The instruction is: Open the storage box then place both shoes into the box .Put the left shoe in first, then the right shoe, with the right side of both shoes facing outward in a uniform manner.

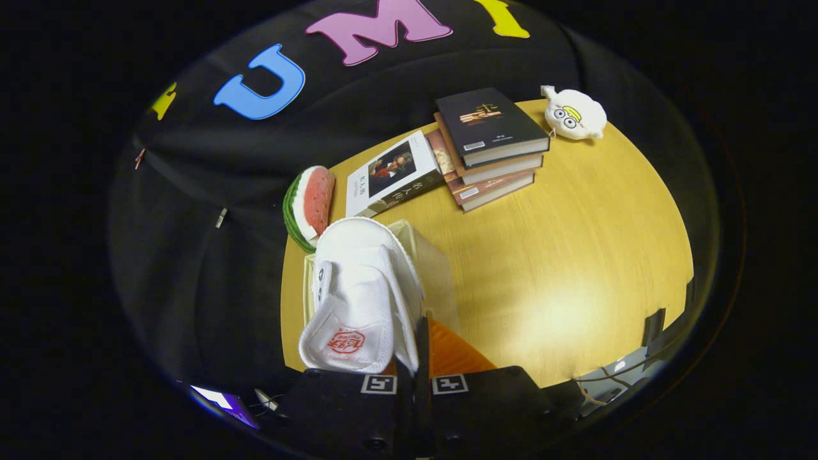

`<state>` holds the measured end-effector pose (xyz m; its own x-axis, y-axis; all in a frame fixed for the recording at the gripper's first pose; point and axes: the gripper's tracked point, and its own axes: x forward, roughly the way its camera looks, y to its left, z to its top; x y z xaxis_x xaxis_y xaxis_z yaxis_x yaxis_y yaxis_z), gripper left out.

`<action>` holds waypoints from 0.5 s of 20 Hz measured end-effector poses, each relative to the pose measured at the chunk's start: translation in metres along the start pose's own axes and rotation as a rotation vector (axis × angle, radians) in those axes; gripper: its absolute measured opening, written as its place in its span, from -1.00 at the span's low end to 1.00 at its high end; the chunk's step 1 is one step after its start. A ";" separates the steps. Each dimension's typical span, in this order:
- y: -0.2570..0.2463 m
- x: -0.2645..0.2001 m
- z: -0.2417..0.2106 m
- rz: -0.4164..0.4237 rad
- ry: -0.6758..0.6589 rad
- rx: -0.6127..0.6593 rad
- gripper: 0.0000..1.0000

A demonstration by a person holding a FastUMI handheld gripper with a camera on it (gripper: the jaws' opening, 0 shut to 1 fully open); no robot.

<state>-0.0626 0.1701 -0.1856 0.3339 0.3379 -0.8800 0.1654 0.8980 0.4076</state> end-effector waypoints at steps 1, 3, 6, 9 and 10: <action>0.006 0.008 -0.004 -0.008 0.009 -0.015 -0.89; 0.008 0.025 -0.010 -0.050 0.016 -0.048 -0.89; -0.011 0.046 -0.017 -0.162 0.013 -0.076 -0.89; 0.015 0.054 -0.018 -0.072 -0.011 -0.046 -0.42; 0.028 0.052 -0.017 -0.027 -0.016 -0.062 0.06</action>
<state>-0.0562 0.2174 -0.2242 0.3446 0.3088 -0.8865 0.1169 0.9229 0.3669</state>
